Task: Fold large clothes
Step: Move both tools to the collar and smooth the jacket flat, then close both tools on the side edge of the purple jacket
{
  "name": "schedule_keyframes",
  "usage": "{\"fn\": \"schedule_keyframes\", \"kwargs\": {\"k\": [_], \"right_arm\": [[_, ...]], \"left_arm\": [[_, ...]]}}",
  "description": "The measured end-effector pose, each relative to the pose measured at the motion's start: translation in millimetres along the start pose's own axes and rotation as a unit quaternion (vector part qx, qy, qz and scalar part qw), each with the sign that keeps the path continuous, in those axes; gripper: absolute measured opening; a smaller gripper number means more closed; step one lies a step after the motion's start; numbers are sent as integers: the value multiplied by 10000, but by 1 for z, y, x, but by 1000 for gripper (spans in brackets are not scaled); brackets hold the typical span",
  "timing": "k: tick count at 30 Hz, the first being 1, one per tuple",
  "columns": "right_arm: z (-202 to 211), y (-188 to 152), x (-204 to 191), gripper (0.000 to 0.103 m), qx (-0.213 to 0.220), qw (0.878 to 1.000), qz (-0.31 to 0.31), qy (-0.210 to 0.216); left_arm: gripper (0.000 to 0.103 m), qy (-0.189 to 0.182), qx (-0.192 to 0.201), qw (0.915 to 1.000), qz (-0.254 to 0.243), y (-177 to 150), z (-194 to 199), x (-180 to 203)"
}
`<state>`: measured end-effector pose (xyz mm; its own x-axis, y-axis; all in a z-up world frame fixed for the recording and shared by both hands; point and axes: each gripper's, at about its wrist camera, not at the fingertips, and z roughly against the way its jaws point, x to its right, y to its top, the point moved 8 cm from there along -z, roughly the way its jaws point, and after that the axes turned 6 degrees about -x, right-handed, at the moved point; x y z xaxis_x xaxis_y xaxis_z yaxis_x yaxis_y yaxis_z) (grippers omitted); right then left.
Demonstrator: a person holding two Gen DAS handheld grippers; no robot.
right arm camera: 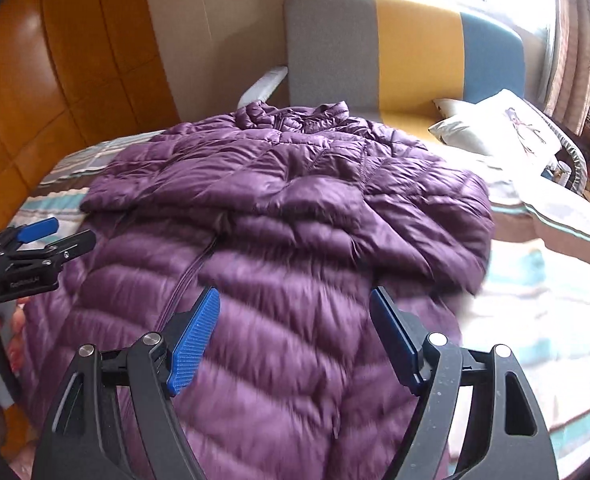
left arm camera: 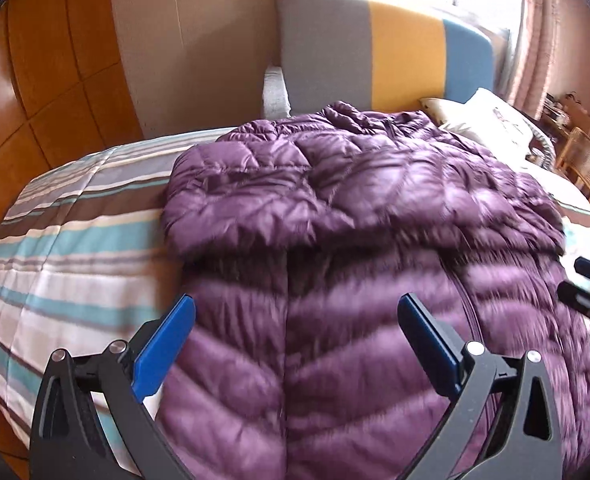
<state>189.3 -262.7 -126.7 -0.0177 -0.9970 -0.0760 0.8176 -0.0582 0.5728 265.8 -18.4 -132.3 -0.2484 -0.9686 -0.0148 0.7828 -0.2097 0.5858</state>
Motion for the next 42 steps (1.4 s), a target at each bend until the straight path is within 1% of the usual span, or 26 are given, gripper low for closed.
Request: {"fn": "schedule_keyframes", "kwargs": {"k": [4, 5, 8, 11, 12, 14, 17, 18, 19, 22, 23, 26, 28, 32, 33, 34, 35, 37, 38, 39, 40, 42], "right_arm": [[29, -28, 13, 77, 59, 10000, -17, -60], [35, -35, 17, 77, 46, 10000, -19, -85], [52, -58, 31, 77, -20, 9998, -59, -184], [66, -79, 45, 77, -76, 9996, -166, -236], [69, -85, 48, 77, -95, 9994, -198, -249], [74, -101, 57, 77, -175, 9990, -266, -304], [77, -126, 69, 76, -342, 9979, -427, -355], [76, -136, 73, 75, -428, 9972, -492, -357], [76, -143, 77, 72, -509, 9966, -557, -323], [76, -164, 83, 68, -658, 9945, -800, -135], [77, -169, 84, 66, -694, 9938, -866, -48], [77, -185, 82, 65, -826, 9914, -999, 192], [76, -193, 79, 65, -899, 9908, -983, 235], [72, -202, 70, 53, -1010, 9899, -926, 365], [70, -203, 67, 53, -1024, 9901, -886, 360], [70, -203, 65, 51, -1020, 9908, -830, 316], [70, -202, 62, 40, -1016, 9913, -765, 336], [70, -201, 55, 28, -1039, 9912, -682, 459], [70, -200, 52, 21, -1044, 9917, -597, 448], [71, -199, 48, 18, -1008, 9927, -503, 435], [74, -197, 45, 14, -952, 9936, -435, 423], [80, -192, 41, 10, -795, 9955, -329, 404]], "left_arm": [[101, -112, 63, 9999, 55, -34, 24, -22], [101, -82, 67, 9999, 87, -40, 27, -30], [101, 167, 32, 9997, 176, -60, 33, -57], [101, 255, -9, 9993, 282, -84, 40, -80], [101, 233, -41, 9993, 301, -89, 41, -83], [101, 60, -179, 9991, 380, -107, 41, -90], [99, -224, -328, 9982, 439, -127, 38, -91], [95, -274, -370, 9980, 431, -132, 37, -89], [89, -359, -427, 9976, 410, -137, 36, -87], [85, -536, -525, 9965, 358, -149, 37, -80], [84, -556, -532, 9965, 331, -152, 38, -78], [81, -613, -597, 9961, 213, -161, 40, -72], [79, -586, -596, 9965, 96, -168, 44, -69], [76, -582, -580, 9966, -9, -174, 49, -67], [74, -569, -552, 9969, -13, -176, 50, -65], [71, -542, -535, 9971, -26, -177, 51, -65], [69, -507, -523, 9973, -52, -178, 51, -64], [55, -537, -510, 9972, -121, -178, 53, -59], [52, -540, -517, 9971, -152, -178, 53, -58], [41, -549, -500, 9970, -201, -178, 55, -56], [29, -615, -498, 9967, -191, -178, 57, -54], [16, -725, -488, 9961, -112, -177, 61, -54]]}}
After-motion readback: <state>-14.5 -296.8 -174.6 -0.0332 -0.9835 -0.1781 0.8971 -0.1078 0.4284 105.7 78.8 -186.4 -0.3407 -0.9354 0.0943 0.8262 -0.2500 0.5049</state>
